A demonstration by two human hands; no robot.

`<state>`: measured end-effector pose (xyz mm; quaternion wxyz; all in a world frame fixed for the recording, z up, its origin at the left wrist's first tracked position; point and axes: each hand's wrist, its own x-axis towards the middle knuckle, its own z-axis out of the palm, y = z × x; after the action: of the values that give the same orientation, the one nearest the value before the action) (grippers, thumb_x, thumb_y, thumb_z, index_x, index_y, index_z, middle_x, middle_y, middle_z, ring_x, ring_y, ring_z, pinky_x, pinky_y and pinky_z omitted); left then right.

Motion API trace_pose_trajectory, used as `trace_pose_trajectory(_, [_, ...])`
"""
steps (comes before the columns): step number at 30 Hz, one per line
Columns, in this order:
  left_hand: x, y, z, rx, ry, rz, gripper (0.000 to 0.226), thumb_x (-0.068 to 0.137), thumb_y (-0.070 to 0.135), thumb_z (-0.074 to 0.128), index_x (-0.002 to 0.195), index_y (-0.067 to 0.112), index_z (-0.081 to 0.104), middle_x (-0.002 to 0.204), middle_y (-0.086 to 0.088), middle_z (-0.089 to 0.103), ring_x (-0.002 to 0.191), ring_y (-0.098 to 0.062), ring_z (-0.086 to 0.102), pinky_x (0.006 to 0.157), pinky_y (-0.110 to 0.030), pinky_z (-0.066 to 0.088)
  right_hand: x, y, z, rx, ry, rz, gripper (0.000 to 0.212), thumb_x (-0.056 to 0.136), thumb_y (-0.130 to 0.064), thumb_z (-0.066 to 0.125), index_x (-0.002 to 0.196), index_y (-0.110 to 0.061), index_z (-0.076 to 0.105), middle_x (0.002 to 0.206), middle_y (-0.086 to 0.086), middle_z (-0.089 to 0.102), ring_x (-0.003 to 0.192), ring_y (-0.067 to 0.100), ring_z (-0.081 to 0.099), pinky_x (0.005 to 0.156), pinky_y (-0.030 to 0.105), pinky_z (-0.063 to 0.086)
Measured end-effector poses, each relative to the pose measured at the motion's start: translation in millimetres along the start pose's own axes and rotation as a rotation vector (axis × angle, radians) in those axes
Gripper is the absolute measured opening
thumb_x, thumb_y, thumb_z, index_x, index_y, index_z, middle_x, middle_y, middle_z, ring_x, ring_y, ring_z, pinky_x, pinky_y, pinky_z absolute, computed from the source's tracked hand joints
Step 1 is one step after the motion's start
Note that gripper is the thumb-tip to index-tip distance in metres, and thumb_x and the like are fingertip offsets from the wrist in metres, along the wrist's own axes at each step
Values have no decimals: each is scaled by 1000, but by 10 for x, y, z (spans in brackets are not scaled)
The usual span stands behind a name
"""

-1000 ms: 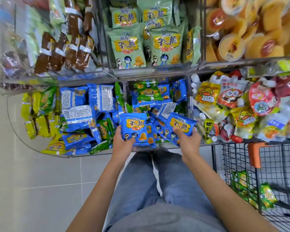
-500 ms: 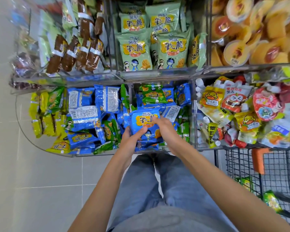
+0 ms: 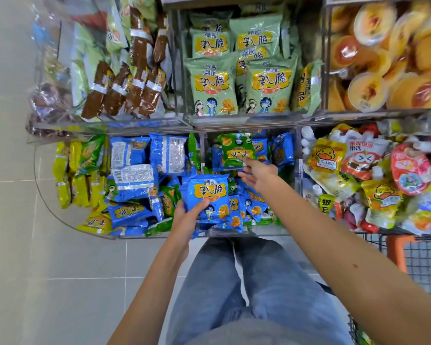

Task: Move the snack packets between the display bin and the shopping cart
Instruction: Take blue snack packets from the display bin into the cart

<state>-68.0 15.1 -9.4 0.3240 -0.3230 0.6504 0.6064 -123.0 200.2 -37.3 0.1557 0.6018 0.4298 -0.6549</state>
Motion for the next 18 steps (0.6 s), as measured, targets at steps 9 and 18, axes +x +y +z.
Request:
trace_pose_trajectory(9, [56,73,-77,-8,77,34,45,85,31,67,125,20,50,120,-1,64,110,-21,60,101,-48,42,37,191,-212,-47,154,-163,51,84,-18,68,129,0,50,63,3,60,52,11,55,59,26,51])
trace_pose_trajectory(18, [52,154,-105,-3,66,45,49,85,31,67,129,19,48,124,-3,62,112,-24,59,101,-49,43,-261,81,-413,-187,4,-560,13,81,-7,67,86,-15,59,78,0,54,74,15,51,71,27,44])
